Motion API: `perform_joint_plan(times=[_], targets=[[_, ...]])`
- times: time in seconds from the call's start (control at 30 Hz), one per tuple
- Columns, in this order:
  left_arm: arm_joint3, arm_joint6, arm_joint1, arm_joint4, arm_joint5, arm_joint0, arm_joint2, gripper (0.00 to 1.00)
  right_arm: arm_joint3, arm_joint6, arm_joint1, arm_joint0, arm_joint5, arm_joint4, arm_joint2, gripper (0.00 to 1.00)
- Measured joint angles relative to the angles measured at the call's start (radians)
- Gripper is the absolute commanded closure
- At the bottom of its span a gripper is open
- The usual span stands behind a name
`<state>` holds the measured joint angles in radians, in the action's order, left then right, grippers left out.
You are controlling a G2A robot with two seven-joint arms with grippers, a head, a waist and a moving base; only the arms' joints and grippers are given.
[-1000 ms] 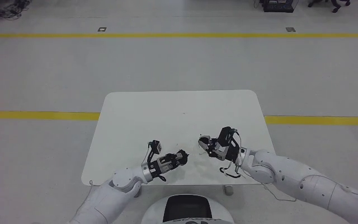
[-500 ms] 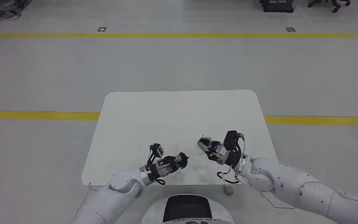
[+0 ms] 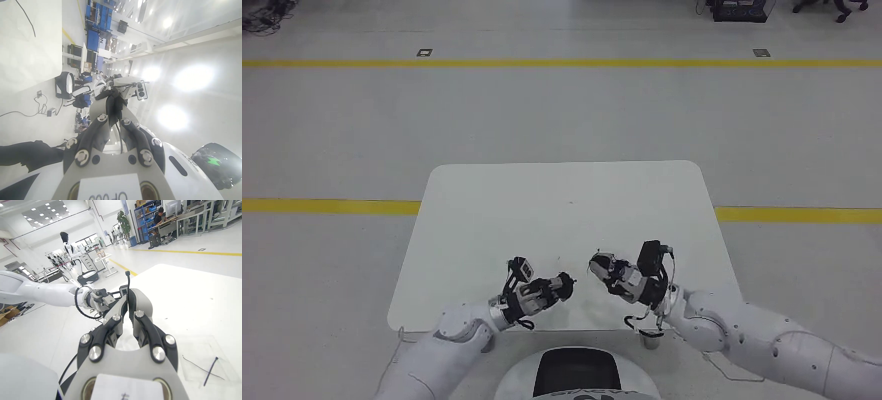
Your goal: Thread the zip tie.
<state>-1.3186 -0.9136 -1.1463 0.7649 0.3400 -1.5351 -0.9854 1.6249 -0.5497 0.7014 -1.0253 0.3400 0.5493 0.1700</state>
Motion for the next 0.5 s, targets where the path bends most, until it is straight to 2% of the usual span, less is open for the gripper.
perform_joint_plan(times=[0.2,0.5], targets=[[-0.004,0.019,-0.002,-0.007,-0.006,0.002,0.01,1.0,0.003,0.008,0.004,-0.011,0.0,-0.015,0.008,1.0],[-0.005,-0.069,-0.006,0.011,0.0,0.007,0.01,1.0,0.017,-0.022,0.01,-0.027,0.0,-0.057,0.0,1.0]])
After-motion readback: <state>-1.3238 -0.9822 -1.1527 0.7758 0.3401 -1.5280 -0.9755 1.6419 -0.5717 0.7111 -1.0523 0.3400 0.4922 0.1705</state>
